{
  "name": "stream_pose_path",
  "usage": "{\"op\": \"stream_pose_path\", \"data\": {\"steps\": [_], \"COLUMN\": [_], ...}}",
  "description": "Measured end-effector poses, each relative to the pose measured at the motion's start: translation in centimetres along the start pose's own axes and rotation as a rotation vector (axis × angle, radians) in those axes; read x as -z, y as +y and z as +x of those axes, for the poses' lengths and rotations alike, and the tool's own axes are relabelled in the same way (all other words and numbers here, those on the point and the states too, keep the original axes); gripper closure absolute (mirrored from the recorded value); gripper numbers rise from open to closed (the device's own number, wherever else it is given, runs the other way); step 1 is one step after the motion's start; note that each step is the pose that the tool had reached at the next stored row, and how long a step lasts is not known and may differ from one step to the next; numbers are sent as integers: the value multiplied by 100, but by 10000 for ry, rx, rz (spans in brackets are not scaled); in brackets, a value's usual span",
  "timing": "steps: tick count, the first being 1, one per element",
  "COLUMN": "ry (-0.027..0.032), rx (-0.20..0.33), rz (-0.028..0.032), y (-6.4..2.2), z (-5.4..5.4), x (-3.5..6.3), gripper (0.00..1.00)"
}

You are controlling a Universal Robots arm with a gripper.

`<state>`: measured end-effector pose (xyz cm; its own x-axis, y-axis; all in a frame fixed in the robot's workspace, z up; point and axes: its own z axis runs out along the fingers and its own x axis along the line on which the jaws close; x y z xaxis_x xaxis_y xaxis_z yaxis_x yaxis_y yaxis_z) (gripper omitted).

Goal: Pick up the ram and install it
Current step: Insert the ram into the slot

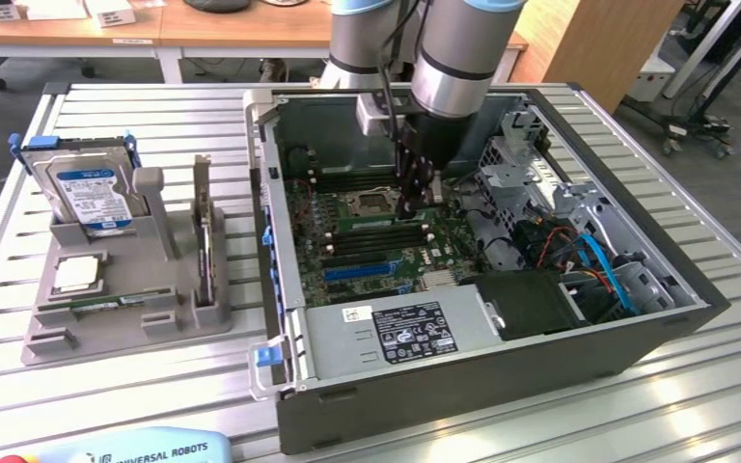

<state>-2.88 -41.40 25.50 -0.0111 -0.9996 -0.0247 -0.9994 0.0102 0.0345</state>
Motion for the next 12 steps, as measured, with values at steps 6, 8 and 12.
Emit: {"op": "stream_pose_path", "data": {"steps": [6,8,12], "ry": [0,1,1], "rx": [-2,-1,-1], "rz": [0,-1,-1], "y": [0,0,-2], "z": [24,25,26], "x": [1,-3,-50], "gripper": [89,89,89]}}
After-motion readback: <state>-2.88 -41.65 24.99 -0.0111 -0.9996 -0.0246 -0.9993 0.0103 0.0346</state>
